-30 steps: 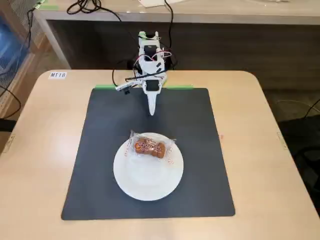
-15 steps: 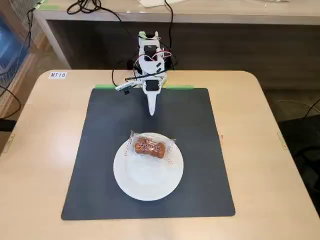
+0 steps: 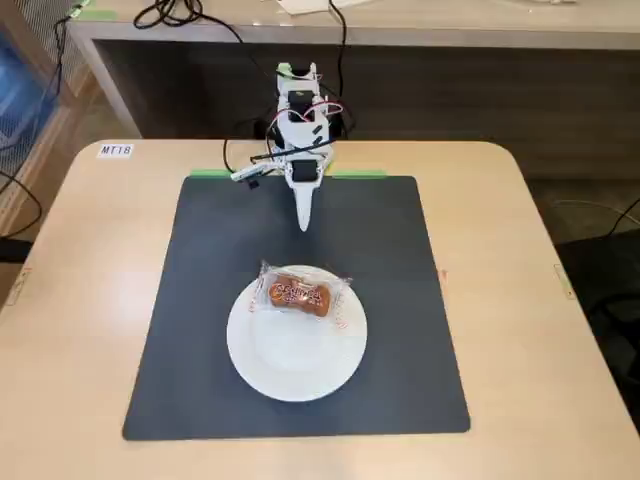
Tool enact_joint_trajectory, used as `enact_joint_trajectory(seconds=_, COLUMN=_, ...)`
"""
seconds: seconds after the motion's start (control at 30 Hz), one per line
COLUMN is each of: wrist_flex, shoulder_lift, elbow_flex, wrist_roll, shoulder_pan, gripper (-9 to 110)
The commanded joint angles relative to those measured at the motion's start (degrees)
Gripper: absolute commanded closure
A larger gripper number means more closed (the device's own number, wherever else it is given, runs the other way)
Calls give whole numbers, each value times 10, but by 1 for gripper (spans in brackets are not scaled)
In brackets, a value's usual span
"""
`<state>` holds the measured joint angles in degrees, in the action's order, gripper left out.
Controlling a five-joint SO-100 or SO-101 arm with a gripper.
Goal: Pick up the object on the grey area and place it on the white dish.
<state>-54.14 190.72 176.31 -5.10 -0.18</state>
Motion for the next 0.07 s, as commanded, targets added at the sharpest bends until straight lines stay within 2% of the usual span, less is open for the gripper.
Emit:
enact_joint_trajectory(seconds=0.0, wrist_flex=5, shoulder_lift=13, elbow_flex=43, wrist_roll=0, shoulder_pan=-3, gripper=101)
enact_joint_trajectory(seconds=0.03, wrist_flex=5, shoulder_lift=13, elbow_flex=43, wrist_roll=0, shoulder_pan=-3, gripper=101)
